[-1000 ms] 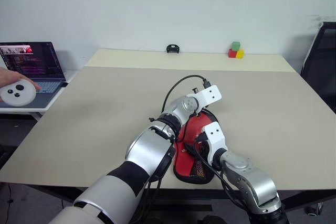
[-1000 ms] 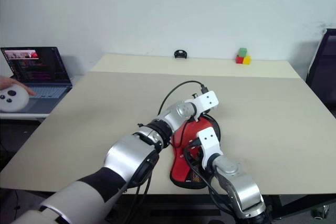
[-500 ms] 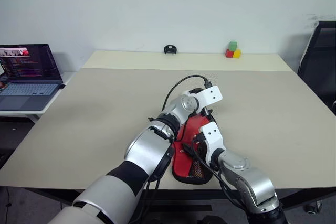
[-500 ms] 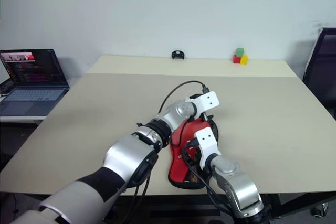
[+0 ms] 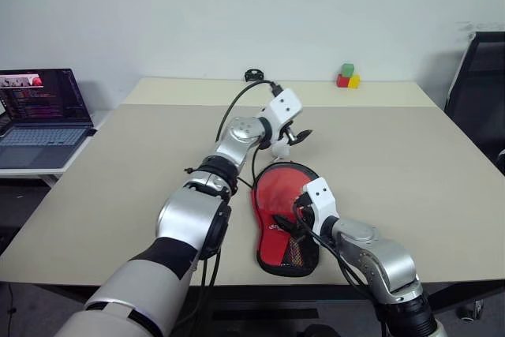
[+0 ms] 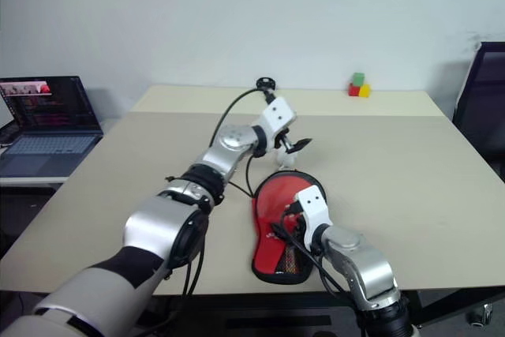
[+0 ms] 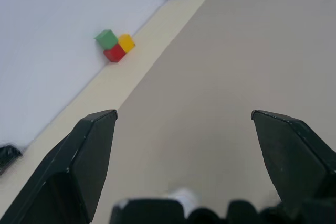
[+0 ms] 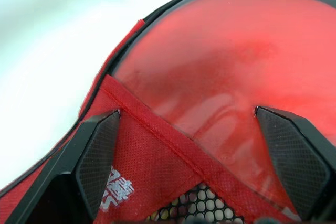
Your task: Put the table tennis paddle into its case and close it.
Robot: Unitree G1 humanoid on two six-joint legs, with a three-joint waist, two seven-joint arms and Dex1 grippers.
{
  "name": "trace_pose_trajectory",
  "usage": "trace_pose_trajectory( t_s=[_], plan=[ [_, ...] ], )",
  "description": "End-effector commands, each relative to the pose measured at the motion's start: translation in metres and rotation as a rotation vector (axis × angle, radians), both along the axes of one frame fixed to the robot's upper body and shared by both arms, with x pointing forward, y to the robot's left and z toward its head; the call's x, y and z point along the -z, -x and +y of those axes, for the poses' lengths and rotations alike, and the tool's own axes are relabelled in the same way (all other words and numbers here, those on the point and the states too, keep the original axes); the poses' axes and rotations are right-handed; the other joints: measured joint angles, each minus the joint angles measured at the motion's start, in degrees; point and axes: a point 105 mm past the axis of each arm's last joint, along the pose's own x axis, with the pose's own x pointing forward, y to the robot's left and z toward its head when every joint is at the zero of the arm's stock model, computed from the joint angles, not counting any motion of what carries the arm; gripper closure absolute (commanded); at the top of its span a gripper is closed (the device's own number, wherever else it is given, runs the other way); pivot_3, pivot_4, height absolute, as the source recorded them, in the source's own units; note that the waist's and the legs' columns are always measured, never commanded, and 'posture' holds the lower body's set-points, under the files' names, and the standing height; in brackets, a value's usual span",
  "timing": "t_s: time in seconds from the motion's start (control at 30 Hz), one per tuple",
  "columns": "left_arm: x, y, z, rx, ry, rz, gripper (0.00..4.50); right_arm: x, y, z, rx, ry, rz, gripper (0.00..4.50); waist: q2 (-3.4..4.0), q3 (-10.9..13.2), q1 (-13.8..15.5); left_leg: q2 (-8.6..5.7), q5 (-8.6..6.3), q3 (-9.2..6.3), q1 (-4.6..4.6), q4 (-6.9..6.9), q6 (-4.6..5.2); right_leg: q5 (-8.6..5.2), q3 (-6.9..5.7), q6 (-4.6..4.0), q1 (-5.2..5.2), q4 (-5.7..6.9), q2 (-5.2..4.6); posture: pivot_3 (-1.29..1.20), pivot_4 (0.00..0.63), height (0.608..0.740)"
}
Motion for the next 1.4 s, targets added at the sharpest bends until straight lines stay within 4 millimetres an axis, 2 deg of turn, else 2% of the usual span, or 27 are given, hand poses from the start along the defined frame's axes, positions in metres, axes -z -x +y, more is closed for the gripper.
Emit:
trace_pose_trajectory(
  t_s=[0.03,0.1,0.2,0.33,0.4,0.7,0.87,1.07,1.17,1.3,1.4],
  plan=[
    [-0.002,0.008,0.01,0.058,0.051,0.004,0.03,0.023,0.015,-0.015,-0.02,0.007,0.159,0.0,0.03,0.0,0.2,-0.03,0.0,-0.01,-0.09,-0.06,0.0,-0.04,-0.02,-0.08,-0.07,-0.04,0.0,0.0,0.15,0.74],
    [0.007,0.018,0.025,0.091,0.087,0.052,0.03,0.005,0.017,-0.015,-0.064,-0.022,0.115,0.0,0.04,0.0,0.3,-0.08,-0.01,-0.03,-0.44,-0.05,-0.01,0.01,-0.07,-0.36,-0.38,-0.03,0.0,0.0,0.15,0.74],
    [0.021,0.044,0.04,0.168,0.104,0.123,0.03,-0.023,0.02,-0.018,-0.129,-0.067,0.048,0.0,0.12,0.1,0.3,-0.1,0.02,-0.06,-1.17,0.0,-0.06,0.0,-0.02,-0.43,-1.02,0.01,-0.13,0.0,0.15,0.74],
    [0.033,0.072,0.04,0.2,0.104,0.172,0.03,-0.048,0.023,-0.026,-0.192,-0.112,0.005,0.0,0.27,0.2,0.6,-0.15,0.1,-0.23,-1.79,0.0,-0.24,-0.08,0.01,-0.55,-1.5,-0.08,-0.35,0.0,0.15,0.74],
    [0.039,0.082,0.037,0.207,0.102,0.192,0.03,-0.06,0.024,-0.029,-0.226,-0.131,-0.014,0.0,0.46,0.4,1.0,-0.2,0.06,-0.23,-1.81,0.01,-0.16,-0.08,0.0,-0.56,-1.54,-0.08,-0.39,0.0,0.15,0.74],
    [0.054,0.09,0.028,0.189,0.091,0.212,0.03,-0.109,0.008,-0.057,-0.249,-0.168,-0.094,0.0,0.58,0.4,1.5,-0.23,0.02,-0.13,-1.66,0.06,0.01,-0.08,-0.15,-0.57,-1.49,0.19,-0.34,0.0,0.15,0.74],
    [0.061,0.091,0.031,0.169,0.088,0.233,0.03,-0.117,-0.003,-0.07,-0.233,-0.122,-0.109,0.0,0.59,0.5,1.5,-0.22,0.03,-0.06,-1.67,0.08,0.02,-0.08,-0.11,-0.57,-1.5,0.16,-0.33,0.0,0.15,0.74],
    [0.074,0.095,0.033,0.167,0.11,0.313,0.03,-0.123,-0.01,-0.076,-0.249,-0.082,-0.123,0.0,0.6,0.5,1.5,-0.21,0.03,-0.02,-1.68,0.1,0.02,-0.08,-0.1,-0.57,-1.49,0.16,-0.34,0.0,0.15,0.74],
    [0.082,0.1,0.034,0.189,0.096,0.351,0.03,-0.126,-0.014,-0.078,-0.253,-0.076,-0.127,0.0,0.6,0.5,1.5,-0.21,0.03,0.01,-1.67,0.11,0.02,-0.08,-0.09,-0.57,-1.5,0.18,-0.34,0.0,0.15,0.74],
    [0.097,0.097,0.035,0.174,0.05,0.387,0.03,-0.129,-0.021,-0.075,-0.258,-0.069,-0.139,0.0,0.6,0.5,1.5,-0.21,0.03,0.02,-1.67,0.15,0.02,-0.08,-0.08,-0.58,-1.49,0.2,-0.34,0.0,0.15,0.74],
    [0.1,0.094,0.031,0.172,0.035,0.387,0.03,-0.128,-0.022,-0.071,-0.27,-0.068,-0.139,0.0,0.6,0.5,1.7,-0.21,0.03,0.0,-1.67,0.19,0.02,-0.08,-0.09,-0.58,-1.49,0.22,-0.34,0.0,0.15,0.74]
  ],
)
